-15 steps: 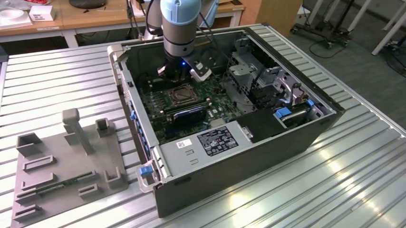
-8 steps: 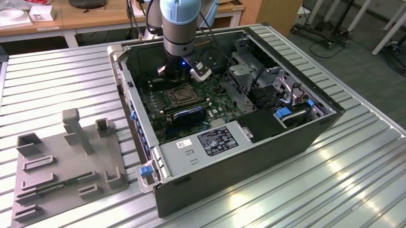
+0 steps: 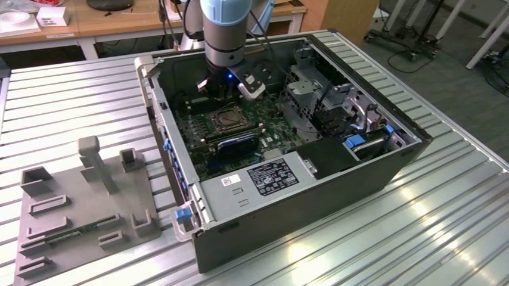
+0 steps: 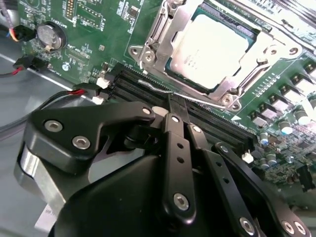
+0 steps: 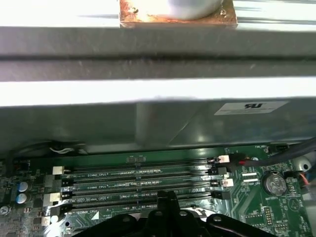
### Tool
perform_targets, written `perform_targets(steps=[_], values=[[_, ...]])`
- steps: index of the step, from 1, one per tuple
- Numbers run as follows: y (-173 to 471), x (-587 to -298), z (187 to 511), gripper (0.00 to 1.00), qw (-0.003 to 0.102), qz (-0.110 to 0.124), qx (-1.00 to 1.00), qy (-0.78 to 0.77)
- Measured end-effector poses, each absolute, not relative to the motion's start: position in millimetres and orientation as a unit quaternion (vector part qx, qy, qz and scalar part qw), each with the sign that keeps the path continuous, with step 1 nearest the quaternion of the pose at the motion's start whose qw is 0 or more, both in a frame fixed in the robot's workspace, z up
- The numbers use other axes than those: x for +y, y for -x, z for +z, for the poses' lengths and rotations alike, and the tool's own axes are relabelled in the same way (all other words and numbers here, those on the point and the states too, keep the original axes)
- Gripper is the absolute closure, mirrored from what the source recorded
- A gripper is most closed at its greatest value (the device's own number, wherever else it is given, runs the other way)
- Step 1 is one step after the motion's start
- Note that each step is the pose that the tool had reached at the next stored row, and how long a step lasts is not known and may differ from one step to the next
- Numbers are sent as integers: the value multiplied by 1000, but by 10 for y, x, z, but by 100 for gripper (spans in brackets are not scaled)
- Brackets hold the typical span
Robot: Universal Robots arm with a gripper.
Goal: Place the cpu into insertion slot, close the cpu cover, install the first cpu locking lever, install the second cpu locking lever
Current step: 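Install the first cpu locking lever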
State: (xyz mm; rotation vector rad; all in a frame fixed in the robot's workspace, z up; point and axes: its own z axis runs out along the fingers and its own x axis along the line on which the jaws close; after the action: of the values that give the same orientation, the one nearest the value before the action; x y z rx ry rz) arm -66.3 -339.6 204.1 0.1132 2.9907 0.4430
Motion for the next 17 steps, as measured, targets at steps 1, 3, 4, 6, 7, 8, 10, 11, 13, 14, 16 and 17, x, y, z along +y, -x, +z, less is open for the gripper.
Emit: perform_targets(steps=[1, 3, 4, 6, 7, 8, 10, 11, 13, 14, 16, 17], values=[[663, -3396, 2058, 89, 58, 146, 987, -37], [663, -3396, 2079, 89, 58, 146, 987, -38], [663, -3395, 2082, 89, 58, 146, 987, -38], [662, -3395, 2082, 89, 58, 146, 987, -38], [663, -3395, 2082, 89, 58, 146, 987, -38], [663, -3395, 2082, 89, 58, 146, 987, -38], [663, -3396, 2086, 89, 58, 146, 987, -38], [664, -3396, 2093, 89, 58, 146, 987, -38], [663, -3395, 2116, 89, 57, 147, 987, -39], [663, -3395, 2134, 89, 57, 147, 987, -39], [663, -3395, 2177, 89, 56, 147, 987, -40], [663, -3395, 2197, 89, 56, 147, 987, -40]])
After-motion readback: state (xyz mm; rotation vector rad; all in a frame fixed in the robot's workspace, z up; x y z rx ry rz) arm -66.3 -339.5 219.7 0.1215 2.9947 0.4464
